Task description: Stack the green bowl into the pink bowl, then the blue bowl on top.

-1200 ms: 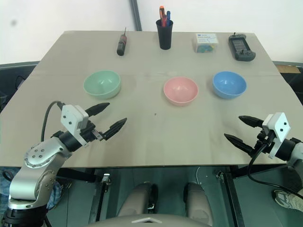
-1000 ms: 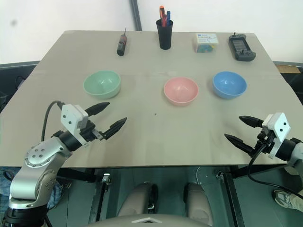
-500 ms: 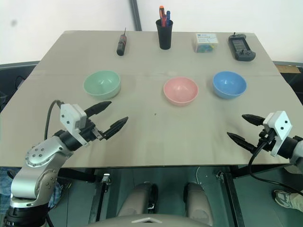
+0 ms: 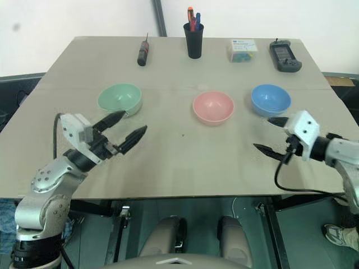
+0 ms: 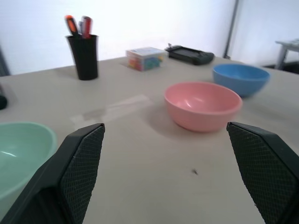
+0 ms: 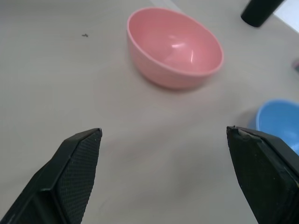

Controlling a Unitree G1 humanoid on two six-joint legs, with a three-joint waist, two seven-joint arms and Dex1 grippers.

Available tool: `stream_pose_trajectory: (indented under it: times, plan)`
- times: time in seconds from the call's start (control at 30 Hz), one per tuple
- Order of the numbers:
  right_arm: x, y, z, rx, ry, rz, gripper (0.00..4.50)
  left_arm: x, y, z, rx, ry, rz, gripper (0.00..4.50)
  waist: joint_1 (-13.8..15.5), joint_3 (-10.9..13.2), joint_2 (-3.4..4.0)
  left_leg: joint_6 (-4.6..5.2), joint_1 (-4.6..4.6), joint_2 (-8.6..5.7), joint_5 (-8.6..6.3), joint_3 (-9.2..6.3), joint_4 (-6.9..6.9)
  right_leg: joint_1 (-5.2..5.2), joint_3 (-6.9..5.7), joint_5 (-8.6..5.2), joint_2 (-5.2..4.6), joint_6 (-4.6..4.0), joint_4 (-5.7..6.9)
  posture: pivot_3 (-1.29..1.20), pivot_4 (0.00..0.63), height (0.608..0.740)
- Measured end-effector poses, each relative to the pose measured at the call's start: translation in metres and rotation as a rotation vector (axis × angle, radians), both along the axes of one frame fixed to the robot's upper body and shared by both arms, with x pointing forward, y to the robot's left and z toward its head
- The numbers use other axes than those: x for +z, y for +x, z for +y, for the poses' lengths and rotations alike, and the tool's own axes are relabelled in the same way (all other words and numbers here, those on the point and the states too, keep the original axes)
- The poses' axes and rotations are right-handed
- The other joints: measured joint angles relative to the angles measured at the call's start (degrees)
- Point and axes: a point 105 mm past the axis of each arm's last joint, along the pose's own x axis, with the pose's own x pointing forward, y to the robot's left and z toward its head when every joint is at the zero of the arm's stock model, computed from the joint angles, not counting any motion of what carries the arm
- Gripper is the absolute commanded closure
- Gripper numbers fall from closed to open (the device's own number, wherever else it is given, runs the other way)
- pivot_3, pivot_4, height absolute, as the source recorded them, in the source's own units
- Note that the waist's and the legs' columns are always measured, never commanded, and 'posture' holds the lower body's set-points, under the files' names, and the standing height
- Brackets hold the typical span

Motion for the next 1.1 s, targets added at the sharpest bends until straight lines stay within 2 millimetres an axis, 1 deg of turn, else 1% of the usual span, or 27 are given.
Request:
stream_pose_trajectory:
  times: [0.07, 0.13, 0.17, 0.23, 0.27, 0.3, 0.4, 0.43, 0.47, 0.67, 0.77, 0.87, 0.93, 0.97, 1.03, 1.1]
  plan:
    - [0.004, 0.012, 0.011, 0.022, -0.045, -0.030, 0.00, 0.004, 0.001, 0.001, 0.005, -0.008, -0.011, 0.07, -0.27, 0.02, 0.02, 0.00, -0.06, -0.02, 0.00, 0.03, 0.00, -0.06, 0.02, 0.02, 0.00, 0.02, -0.02, 0.00, 0.150, 0.740]
    - [0.012, 0.030, 0.037, 0.095, -0.133, -0.097, 0.00, 0.004, 0.001, 0.002, 0.001, -0.017, -0.005, 0.07, -0.80, 0.02, 0.02, -0.01, -0.08, -0.03, 0.00, 0.01, -0.05, -0.09, 0.01, 0.03, 0.01, 0.04, -0.04, 0.00, 0.150, 0.740]
    - [0.012, 0.033, 0.045, 0.128, -0.167, -0.116, 0.00, 0.004, 0.000, 0.003, -0.002, -0.025, 0.002, 0.07, -0.61, 0.01, 0.00, -0.01, -0.11, -0.02, 0.00, -0.09, -0.07, -0.06, -0.09, 0.03, 0.00, 0.05, -0.05, 0.00, 0.150, 0.740]
    - [0.011, 0.035, 0.051, 0.149, -0.191, -0.120, 0.00, 0.003, -0.001, 0.004, -0.001, -0.031, 0.007, 0.07, -0.40, 0.01, 0.00, -0.02, -0.16, -0.02, 0.00, -0.12, -0.09, -0.08, -0.12, 0.03, -0.01, 0.05, -0.08, 0.00, 0.150, 0.740]
    - [0.006, 0.041, 0.060, 0.188, -0.244, -0.123, 0.00, 0.002, -0.003, 0.005, -0.007, -0.032, 0.013, 0.07, -0.41, 0.02, 0.00, -0.01, -0.18, -0.02, -0.01, -0.06, -0.11, -0.10, -0.09, 0.04, -0.03, 0.05, -0.13, 0.00, 0.150, 0.740]
    - [0.006, 0.042, 0.062, 0.193, -0.250, -0.123, 0.00, 0.002, -0.003, 0.005, -0.009, -0.031, 0.014, 0.07, -0.43, 0.02, 0.00, -0.01, -0.19, -0.02, -0.01, -0.06, -0.12, -0.10, -0.08, 0.04, -0.04, 0.05, -0.15, 0.00, 0.150, 0.740]
    - [-0.003, 0.050, 0.080, 0.263, -0.335, -0.127, 0.00, -0.007, -0.013, 0.007, -0.052, -0.015, 0.064, 0.07, -0.78, 0.02, 0.00, 0.01, -0.19, -0.02, -0.03, -0.03, -0.16, -0.10, -0.08, 0.04, -0.10, 0.05, -0.20, 0.00, 0.150, 0.740]
    - [-0.003, 0.051, 0.081, 0.268, -0.342, -0.126, 0.00, -0.008, -0.014, 0.007, -0.056, -0.011, 0.069, 0.07, -0.78, 0.02, 0.01, 0.01, -0.20, -0.02, -0.03, -0.04, -0.16, -0.10, -0.08, 0.04, -0.11, 0.05, -0.20, 0.00, 0.150, 0.740]
    - [-0.006, 0.056, 0.090, 0.295, -0.371, -0.125, 0.00, -0.012, -0.020, 0.008, -0.079, -0.003, 0.093, 0.07, -1.07, 0.03, 0.01, 0.02, -0.17, -0.02, -0.04, -0.02, -0.16, -0.10, -0.07, 0.04, -0.11, 0.05, -0.20, 0.00, 0.150, 0.740]
    - [-0.010, 0.068, 0.113, 0.362, -0.438, -0.155, 0.00, -0.014, -0.030, 0.006, -0.115, 0.014, 0.108, 0.07, -1.21, 0.04, 0.03, 0.01, -0.15, -0.01, -0.03, -0.05, -0.16, -0.10, -0.10, 0.03, -0.08, 0.04, -0.16, 0.00, 0.150, 0.740]
    - [-0.018, 0.073, 0.119, 0.383, -0.481, -0.146, 0.00, -0.015, -0.034, 0.005, -0.134, 0.004, 0.115, 0.07, -1.23, 0.04, 0.03, 0.01, -0.15, -0.01, -0.03, -0.03, -0.16, -0.10, -0.08, 0.04, -0.10, 0.04, -0.15, 0.00, 0.150, 0.740]
    - [-0.029, 0.079, 0.121, 0.384, -0.539, -0.109, 0.00, -0.013, -0.036, 0.004, -0.146, 0.000, 0.112, 0.07, -1.30, 0.04, 0.03, 0.00, -0.15, -0.01, -0.02, -0.03, -0.16, -0.11, -0.08, 0.04, -0.11, 0.04, -0.15, 0.00, 0.150, 0.740]
    - [-0.030, 0.083, 0.120, 0.375, -0.562, -0.094, 0.54, -0.012, -0.038, 0.004, -0.147, 0.005, 0.108, 0.00, -1.32, 0.04, 0.04, 0.00, -0.14, -0.01, -0.02, -0.03, -0.16, -0.11, -0.07, 0.04, -0.11, 0.03, -0.14, 0.00, 0.150, 0.740]
    - [-0.030, 0.084, 0.120, 0.372, -0.568, -0.090, 1.00, -0.012, -0.038, 0.004, -0.148, 0.005, 0.107, 0.00, -1.33, 0.04, 0.04, 0.00, -0.14, -0.01, -0.02, -0.03, -0.16, -0.11, -0.08, 0.04, -0.10, 0.03, -0.14, 0.00, 0.150, 0.740]
    - [-0.032, 0.085, 0.118, 0.369, -0.581, -0.075, 1.52, -0.013, -0.038, 0.004, -0.147, 0.005, 0.108, 0.00, -1.30, 0.04, 0.04, 0.00, -0.14, -0.01, -0.02, -0.04, -0.17, -0.11, -0.08, 0.04, -0.10, 0.03, -0.14, 0.00, 0.150, 0.740]
    - [-0.035, 0.085, 0.117, 0.370, -0.587, -0.057, 2.41, -0.013, -0.038, 0.004, -0.147, 0.005, 0.108, 0.00, -1.31, 0.05, 0.05, 0.00, -0.14, -0.01, -0.02, -0.03, -0.17, -0.11, -0.08, 0.04, -0.11, 0.03, -0.14, 0.00, 0.150, 0.740]
